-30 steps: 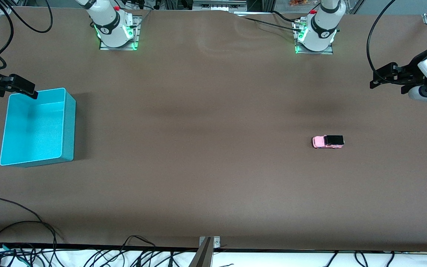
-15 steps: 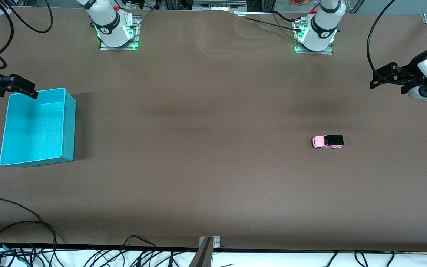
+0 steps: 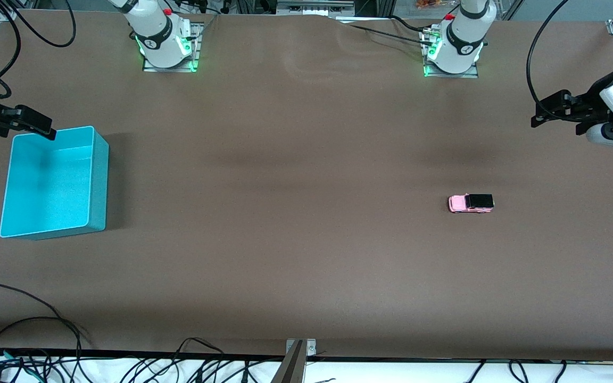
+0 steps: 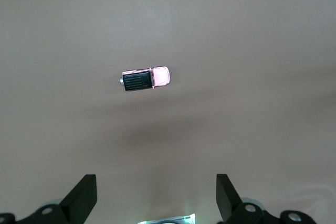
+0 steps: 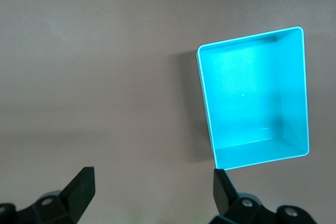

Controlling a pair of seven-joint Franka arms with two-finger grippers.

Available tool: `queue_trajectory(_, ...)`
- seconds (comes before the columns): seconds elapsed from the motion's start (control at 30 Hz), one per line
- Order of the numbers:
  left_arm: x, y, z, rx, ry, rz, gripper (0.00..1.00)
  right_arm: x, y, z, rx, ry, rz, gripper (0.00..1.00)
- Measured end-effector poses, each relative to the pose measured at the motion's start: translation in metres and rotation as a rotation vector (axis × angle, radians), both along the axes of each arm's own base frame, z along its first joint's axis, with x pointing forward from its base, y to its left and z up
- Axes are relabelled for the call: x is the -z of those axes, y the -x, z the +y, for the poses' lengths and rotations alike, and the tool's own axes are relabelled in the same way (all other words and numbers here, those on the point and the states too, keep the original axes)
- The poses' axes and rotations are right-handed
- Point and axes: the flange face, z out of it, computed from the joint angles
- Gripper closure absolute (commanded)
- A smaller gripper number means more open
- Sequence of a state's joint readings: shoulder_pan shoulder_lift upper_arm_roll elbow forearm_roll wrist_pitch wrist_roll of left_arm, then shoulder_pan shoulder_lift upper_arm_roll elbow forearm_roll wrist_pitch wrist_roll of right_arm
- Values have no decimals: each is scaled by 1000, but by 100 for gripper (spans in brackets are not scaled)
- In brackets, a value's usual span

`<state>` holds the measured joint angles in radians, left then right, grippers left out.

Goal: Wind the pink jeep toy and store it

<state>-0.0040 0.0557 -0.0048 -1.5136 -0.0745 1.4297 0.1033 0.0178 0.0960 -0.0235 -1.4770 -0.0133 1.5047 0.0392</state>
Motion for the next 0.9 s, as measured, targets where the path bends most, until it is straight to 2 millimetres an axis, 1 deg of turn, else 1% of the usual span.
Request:
queue_trajectory(0.23,1,0,3,3,-37,0,0,0,0,1,-1,0,0,0)
queue_trajectory(0.9,2,0,3,4,-44,6,0,0,0,0,-2,9,0,0)
